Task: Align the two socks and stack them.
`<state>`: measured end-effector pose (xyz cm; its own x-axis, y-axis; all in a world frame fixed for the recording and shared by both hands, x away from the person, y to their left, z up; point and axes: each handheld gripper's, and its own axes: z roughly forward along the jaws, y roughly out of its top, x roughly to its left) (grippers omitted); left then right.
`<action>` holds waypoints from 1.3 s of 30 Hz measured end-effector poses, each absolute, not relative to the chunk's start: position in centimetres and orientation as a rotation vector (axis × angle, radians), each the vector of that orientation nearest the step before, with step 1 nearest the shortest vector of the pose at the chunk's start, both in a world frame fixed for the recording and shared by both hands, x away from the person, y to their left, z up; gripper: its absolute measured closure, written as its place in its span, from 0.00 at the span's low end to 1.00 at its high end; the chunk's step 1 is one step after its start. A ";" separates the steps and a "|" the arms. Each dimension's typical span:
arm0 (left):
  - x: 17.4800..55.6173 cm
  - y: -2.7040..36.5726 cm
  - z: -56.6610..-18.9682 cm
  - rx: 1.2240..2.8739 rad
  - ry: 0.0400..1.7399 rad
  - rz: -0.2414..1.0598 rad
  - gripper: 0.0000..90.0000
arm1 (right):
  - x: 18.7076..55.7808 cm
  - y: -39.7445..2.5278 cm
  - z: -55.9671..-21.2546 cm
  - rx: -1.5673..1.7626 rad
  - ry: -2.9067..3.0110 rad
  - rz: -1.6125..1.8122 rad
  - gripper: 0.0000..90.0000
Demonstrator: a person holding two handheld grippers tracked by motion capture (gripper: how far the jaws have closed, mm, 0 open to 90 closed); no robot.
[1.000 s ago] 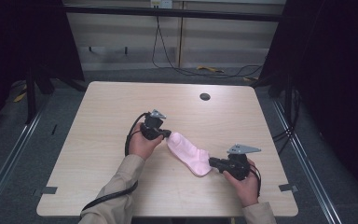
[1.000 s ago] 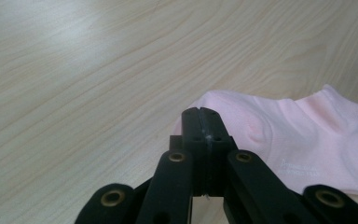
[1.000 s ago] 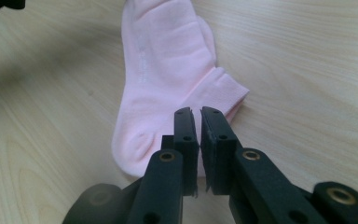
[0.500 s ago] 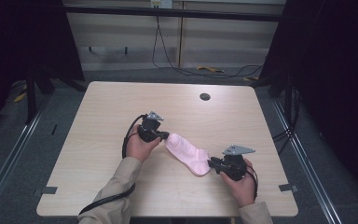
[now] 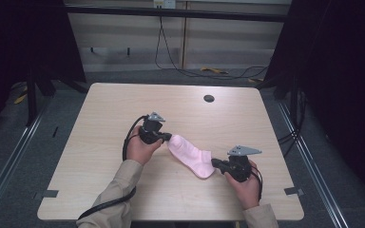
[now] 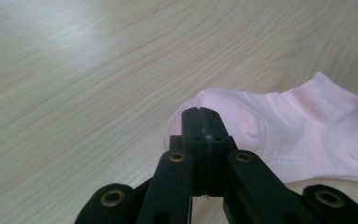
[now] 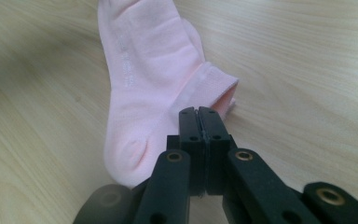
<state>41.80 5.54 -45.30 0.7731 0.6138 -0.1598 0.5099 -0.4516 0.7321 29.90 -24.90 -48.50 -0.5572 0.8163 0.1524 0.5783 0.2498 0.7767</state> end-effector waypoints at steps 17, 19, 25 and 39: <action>42.1 6.0 -46.0 2.144 0.855 0.163 1.00 | 29.9 -24.4 -48.9 1.273 2.231 1.135 0.84; 42.1 6.0 -45.9 2.148 0.851 0.171 1.00 | 29.3 -23.7 -48.3 1.202 2.228 1.108 0.84; 42.3 5.6 -46.1 2.136 0.846 0.162 1.00 | 28.7 -21.3 -49.2 1.099 2.360 1.047 0.89; 43.3 3.5 -48.7 2.179 0.851 0.161 1.00 | 28.7 -21.1 -49.7 1.098 2.372 1.020 0.90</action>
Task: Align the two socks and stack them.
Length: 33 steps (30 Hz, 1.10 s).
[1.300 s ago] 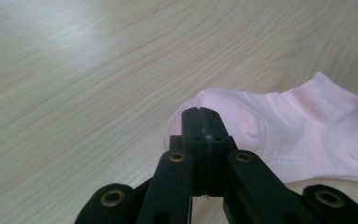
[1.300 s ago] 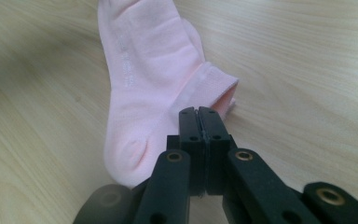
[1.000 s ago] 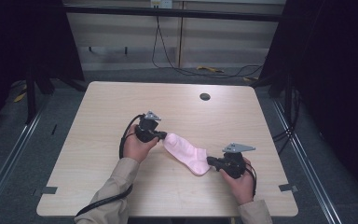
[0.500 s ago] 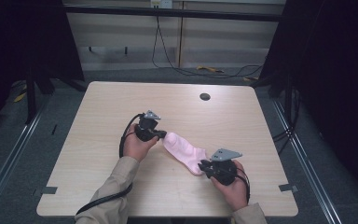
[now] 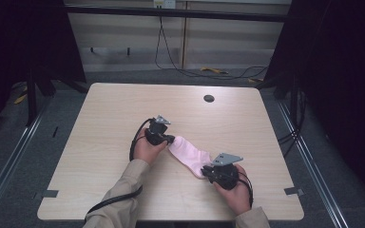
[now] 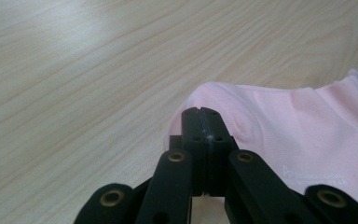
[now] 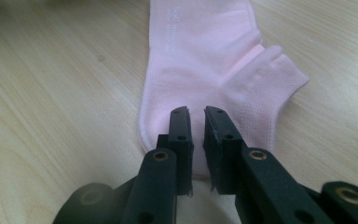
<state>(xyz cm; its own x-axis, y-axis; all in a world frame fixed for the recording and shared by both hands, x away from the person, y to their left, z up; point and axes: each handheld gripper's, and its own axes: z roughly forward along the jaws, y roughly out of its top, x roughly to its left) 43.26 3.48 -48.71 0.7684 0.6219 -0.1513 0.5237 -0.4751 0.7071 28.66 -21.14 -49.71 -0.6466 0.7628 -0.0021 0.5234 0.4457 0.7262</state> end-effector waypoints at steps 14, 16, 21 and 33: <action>43.0 3.0 -50.1 2.196 0.862 0.196 0.86 | 28.5 -21.3 -49.9 1.078 2.368 1.035 0.90; 42.9 3.0 -49.9 2.211 0.865 0.185 0.91 | 28.5 -21.4 -49.8 1.073 2.369 1.033 0.90; 42.0 4.2 -49.6 2.227 0.897 0.164 0.98 | 28.5 -21.6 -49.8 1.066 2.378 1.030 0.90; 37.7 7.4 -49.1 2.216 0.936 0.241 0.95 | 28.4 -22.0 -49.6 1.044 2.390 1.005 0.88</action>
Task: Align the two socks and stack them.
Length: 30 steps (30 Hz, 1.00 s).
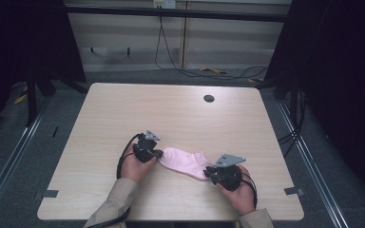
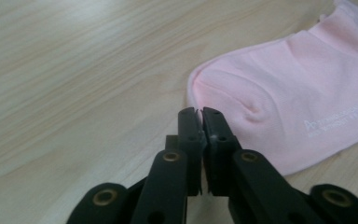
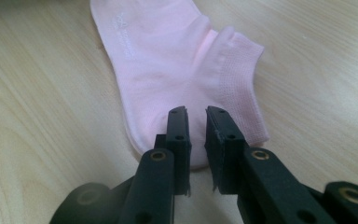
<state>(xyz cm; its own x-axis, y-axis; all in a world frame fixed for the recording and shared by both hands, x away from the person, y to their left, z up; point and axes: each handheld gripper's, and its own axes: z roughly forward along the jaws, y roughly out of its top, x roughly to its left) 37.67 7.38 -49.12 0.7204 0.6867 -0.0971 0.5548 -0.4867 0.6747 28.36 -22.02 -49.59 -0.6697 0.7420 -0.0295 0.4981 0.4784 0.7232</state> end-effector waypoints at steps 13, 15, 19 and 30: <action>37.9 5.7 -49.4 2.259 0.866 0.292 0.90 | 28.3 -22.1 -49.8 1.048 2.381 1.023 0.88; 38.2 5.6 -49.4 2.253 0.877 0.291 0.90 | 28.4 -22.1 -49.8 1.050 2.376 1.035 0.89; 38.5 5.7 -49.5 2.248 0.869 0.253 0.96 | 28.3 -22.1 -49.8 1.040 2.379 1.026 0.89; 38.7 5.8 -48.0 2.194 0.880 0.277 1.00 | 28.3 -22.1 -49.9 1.047 2.374 1.042 0.89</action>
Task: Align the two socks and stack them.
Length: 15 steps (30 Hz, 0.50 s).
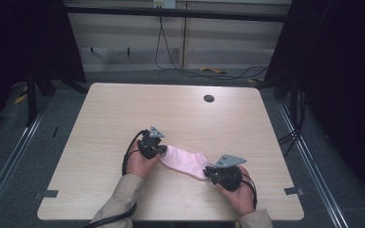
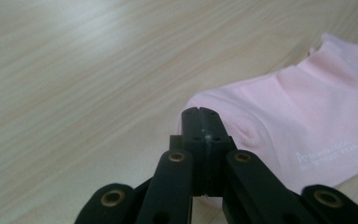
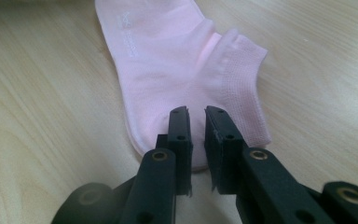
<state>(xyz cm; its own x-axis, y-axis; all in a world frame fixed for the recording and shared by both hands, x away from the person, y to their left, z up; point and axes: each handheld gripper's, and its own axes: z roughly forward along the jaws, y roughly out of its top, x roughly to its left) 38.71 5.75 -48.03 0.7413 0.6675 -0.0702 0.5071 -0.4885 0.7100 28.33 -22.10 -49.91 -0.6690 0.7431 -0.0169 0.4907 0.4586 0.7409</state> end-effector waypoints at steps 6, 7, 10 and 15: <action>39.3 5.3 -48.5 2.229 0.883 0.283 1.00 | 28.3 -22.1 -49.9 1.046 2.375 1.043 0.90; 39.3 5.2 -48.8 2.223 0.887 0.285 1.00 | 28.3 -22.1 -49.9 1.042 2.374 1.045 0.90; 39.5 5.2 -49.6 2.223 0.884 0.303 1.00 | 28.3 -22.1 -50.0 1.044 2.373 1.048 0.91; 39.3 5.1 -49.9 2.206 0.879 0.355 0.87 | 28.3 -22.1 -50.0 1.036 2.371 1.046 0.91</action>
